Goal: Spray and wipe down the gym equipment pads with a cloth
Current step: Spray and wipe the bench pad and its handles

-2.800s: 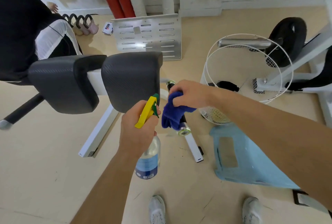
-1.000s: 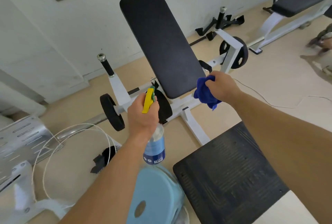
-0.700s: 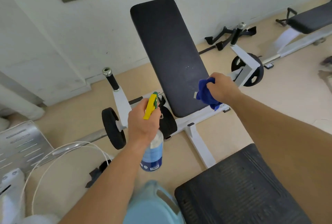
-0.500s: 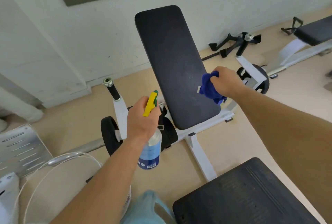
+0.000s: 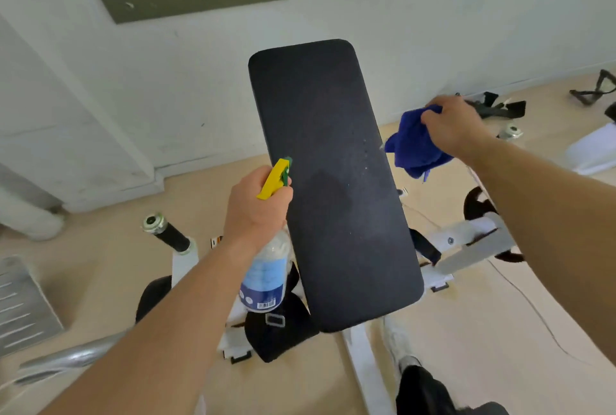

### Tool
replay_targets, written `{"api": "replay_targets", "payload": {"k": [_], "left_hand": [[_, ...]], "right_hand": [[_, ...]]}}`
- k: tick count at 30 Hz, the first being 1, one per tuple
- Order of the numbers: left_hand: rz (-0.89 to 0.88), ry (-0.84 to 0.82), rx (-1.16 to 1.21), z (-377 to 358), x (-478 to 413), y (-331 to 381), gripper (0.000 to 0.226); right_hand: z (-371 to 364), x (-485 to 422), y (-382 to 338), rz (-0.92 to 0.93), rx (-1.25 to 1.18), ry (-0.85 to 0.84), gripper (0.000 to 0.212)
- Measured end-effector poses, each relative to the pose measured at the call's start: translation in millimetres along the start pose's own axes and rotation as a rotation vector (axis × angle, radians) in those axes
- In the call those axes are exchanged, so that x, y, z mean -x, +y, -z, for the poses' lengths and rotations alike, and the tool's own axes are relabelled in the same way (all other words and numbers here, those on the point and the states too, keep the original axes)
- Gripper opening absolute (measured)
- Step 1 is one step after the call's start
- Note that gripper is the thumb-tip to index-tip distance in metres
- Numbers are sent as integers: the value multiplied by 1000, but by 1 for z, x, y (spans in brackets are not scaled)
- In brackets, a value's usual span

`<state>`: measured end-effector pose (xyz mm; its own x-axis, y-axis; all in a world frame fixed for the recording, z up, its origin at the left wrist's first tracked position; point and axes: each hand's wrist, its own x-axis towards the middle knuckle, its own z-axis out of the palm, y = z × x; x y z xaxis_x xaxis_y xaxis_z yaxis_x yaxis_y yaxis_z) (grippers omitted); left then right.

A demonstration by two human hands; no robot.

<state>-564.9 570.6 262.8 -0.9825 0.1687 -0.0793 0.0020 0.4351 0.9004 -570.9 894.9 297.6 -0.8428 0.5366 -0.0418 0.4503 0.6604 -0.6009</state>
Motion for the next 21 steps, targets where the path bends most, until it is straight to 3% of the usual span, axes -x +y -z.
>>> {"api": "replay_targets", "payload": {"k": [4, 7, 10, 15, 21], "left_hand": [[107, 74, 93, -69, -95, 12, 35], [174, 159, 144, -112, -164, 14, 12], [221, 270, 178, -136, -221, 23, 26], [236, 308, 103, -156, -259, 43, 17], [353, 297, 32, -150, -256, 41, 10]], "right_hand": [[-34, -122, 12, 80, -139, -10, 28], [-63, -203, 7, 180, -247, -38, 26], [-75, -269, -14, 265, -351, -94, 21], [-76, -308, -33, 320, -413, -127, 20], [-81, -313, -36, 260, -452, -65, 19]]}}
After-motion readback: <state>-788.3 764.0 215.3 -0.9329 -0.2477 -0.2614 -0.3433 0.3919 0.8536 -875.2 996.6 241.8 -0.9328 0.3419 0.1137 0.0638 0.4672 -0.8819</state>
